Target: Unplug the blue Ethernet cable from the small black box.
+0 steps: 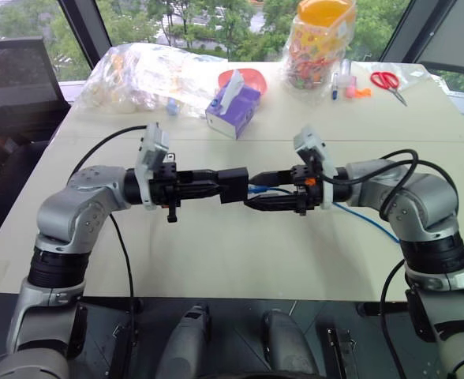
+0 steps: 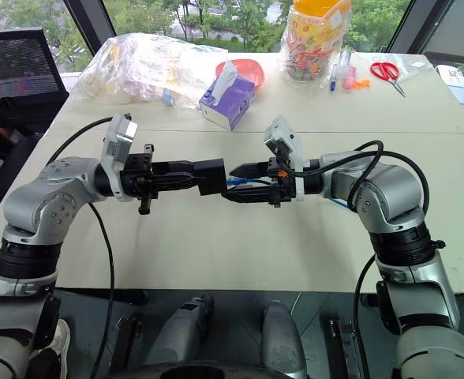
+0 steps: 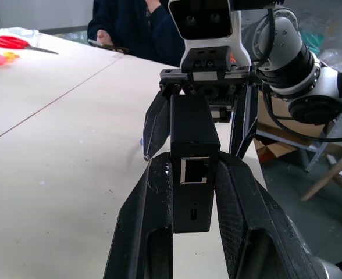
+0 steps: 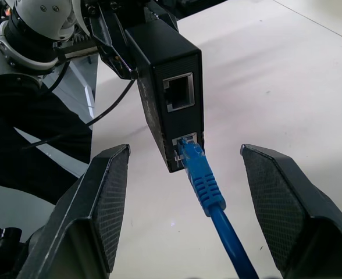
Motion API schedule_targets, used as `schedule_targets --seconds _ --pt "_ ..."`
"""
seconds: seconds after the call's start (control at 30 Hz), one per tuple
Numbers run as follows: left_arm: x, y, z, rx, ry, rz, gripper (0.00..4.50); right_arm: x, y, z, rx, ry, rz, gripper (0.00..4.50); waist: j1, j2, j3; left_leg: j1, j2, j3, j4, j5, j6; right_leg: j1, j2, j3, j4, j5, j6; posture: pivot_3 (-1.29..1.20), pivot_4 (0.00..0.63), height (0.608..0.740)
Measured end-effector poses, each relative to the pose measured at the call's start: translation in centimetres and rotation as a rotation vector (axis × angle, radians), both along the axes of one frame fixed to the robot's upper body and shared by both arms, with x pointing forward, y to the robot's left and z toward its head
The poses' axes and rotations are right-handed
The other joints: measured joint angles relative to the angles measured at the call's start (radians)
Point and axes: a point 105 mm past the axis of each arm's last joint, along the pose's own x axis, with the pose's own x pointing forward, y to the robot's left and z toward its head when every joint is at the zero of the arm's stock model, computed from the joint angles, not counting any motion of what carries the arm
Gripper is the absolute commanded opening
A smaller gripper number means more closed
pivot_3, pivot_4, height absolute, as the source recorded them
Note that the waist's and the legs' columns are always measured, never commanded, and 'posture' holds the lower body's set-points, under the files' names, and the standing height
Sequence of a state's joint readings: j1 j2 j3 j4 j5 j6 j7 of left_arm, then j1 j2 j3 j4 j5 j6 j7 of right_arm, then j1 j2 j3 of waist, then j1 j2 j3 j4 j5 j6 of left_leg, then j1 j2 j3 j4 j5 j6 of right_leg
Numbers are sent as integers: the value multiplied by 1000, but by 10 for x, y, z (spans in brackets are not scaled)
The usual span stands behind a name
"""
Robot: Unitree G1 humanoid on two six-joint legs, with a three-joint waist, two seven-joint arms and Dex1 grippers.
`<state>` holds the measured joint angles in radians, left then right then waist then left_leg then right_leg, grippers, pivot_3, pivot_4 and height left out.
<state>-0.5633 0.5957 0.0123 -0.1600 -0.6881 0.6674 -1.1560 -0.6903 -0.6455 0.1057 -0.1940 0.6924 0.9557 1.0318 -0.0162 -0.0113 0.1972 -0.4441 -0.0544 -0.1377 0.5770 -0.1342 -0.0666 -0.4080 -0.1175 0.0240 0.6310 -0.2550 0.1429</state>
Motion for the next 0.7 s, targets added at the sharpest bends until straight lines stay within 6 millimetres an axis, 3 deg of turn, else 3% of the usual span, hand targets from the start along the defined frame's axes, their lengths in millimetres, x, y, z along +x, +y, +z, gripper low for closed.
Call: schedule_targets --seconds 0.07,0.13,0.3,0.33,0.7 --pt "0 0 0 0 0 0 443 0 0 1 1 -2 5 3119 0 0 0 0 0 0 0 0 0 0 0 0 0 0 0 0 150 728" --pt "0 0 0 0 0 0 443 0 1 2 1 -6 9 2586 0 0 0 0 0 0 0 0 0 0 0 0 0 0 0 0 150 728" --pt "0 2 1 5 -4 4 443 -1 0 2 -1 -4 20 297 0 0 0 0 0 0 0 0 0 0 0 0 0 0 0 0 150 728" --pt "-1 3 1 8 -7 -2 443 -3 0 2 -1 0 33 53 -1 0 0 0 0 0 0 0 0 0 0 0 0 0 0 0 150 728" --pt "-2 4 2 11 -12 -7 443 -2 0 1 -3 1 27 20 0 0 0 0 0 0 0 0 0 0 0 0 0 0 0 0 150 728"
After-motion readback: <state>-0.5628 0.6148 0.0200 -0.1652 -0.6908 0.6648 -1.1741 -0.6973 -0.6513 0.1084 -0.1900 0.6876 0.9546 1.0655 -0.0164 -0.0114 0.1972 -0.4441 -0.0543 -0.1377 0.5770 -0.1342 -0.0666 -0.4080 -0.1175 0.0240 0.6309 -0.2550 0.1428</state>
